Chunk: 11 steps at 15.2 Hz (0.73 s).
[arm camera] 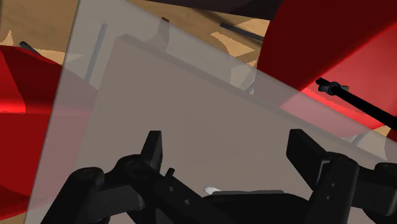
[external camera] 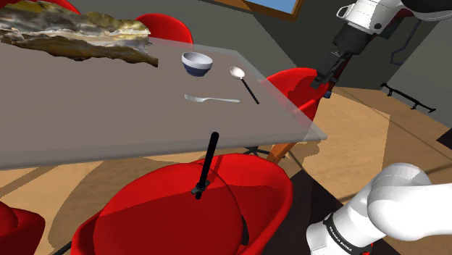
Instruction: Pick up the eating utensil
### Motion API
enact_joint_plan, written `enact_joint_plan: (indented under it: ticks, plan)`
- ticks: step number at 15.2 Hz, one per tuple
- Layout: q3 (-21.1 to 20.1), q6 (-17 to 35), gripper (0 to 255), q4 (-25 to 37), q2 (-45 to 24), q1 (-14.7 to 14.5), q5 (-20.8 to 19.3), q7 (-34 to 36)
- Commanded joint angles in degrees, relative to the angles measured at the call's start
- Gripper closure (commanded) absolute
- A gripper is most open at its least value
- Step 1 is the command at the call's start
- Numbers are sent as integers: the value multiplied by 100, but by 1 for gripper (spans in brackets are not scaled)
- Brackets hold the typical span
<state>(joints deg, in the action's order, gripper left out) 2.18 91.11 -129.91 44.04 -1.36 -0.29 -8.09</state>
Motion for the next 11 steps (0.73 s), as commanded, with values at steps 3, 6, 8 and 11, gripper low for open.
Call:
enact_joint_plan:
  ticks: [3, 6, 8, 11]
  plan:
    - [46, 285, 0, 86, -382, -122, 1, -263]
    - [100, 672, 0, 267, -970, -300, 21, -657]
    - [128, 902, 0, 421, -1369, -418, 44, -917]
    - [149, 1203, 0, 697, -1970, -585, 94, -1306]
